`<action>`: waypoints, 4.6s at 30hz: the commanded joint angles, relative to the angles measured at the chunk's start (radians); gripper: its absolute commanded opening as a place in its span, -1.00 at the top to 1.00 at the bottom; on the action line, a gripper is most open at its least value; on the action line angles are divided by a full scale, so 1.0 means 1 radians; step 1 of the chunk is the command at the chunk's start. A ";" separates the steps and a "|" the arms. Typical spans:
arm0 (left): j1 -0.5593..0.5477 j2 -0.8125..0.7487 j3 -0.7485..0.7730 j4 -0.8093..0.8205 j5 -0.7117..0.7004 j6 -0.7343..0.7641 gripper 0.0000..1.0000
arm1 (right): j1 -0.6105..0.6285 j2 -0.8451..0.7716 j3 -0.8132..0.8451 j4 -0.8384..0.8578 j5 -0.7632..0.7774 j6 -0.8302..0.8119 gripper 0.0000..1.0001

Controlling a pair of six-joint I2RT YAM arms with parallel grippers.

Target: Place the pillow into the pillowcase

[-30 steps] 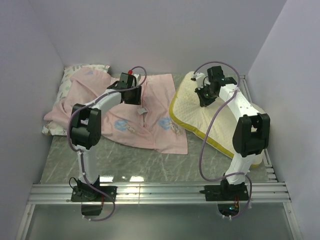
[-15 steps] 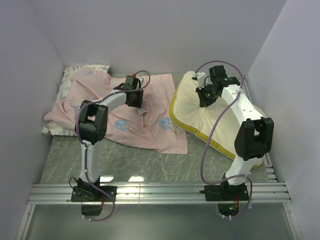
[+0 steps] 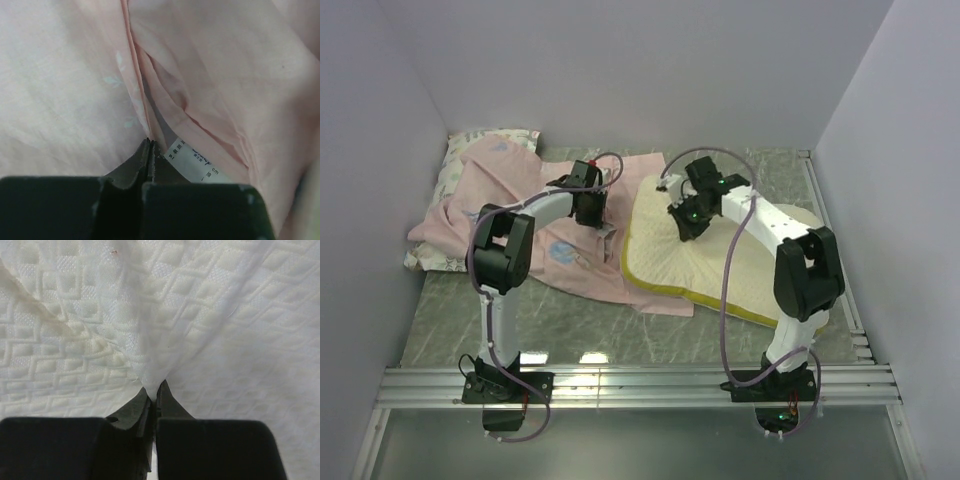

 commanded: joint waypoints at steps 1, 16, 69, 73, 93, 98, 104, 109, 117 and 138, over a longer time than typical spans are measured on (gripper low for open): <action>-0.006 -0.105 -0.078 -0.061 0.085 0.011 0.99 | 0.066 0.029 -0.073 0.068 -0.021 0.026 1.00; -0.003 -0.490 -0.298 -0.138 0.148 0.049 0.99 | 0.327 -0.124 -0.364 -0.067 -0.213 -0.031 1.00; 0.052 -0.843 -0.410 -0.313 0.423 0.301 0.99 | 0.465 0.037 0.145 -0.409 -0.084 -0.654 1.00; 0.051 -0.834 -0.401 -0.313 0.423 0.293 0.99 | 0.483 0.081 0.162 -0.468 -0.085 -0.681 1.00; 0.020 -0.800 -0.401 -0.468 0.692 0.423 0.99 | 0.284 0.321 0.474 -0.078 0.069 -0.235 1.00; 0.020 -0.739 -0.347 -0.578 0.803 0.485 0.99 | 0.288 0.336 0.320 0.117 0.210 -0.010 1.00; 0.022 -0.743 -0.284 -0.617 0.900 0.520 0.99 | 0.288 0.390 0.393 0.155 0.280 0.263 1.00; 0.026 -0.789 -0.240 -0.446 0.868 0.416 0.99 | 0.264 0.437 0.536 0.131 0.301 0.464 1.00; 0.013 -0.822 -0.342 0.081 0.684 0.043 0.99 | 0.235 0.430 0.467 0.220 0.113 0.751 1.00; 0.102 -1.058 -0.526 -0.379 0.379 0.483 -0.35 | 0.187 -0.076 0.089 0.045 -0.196 0.264 -0.45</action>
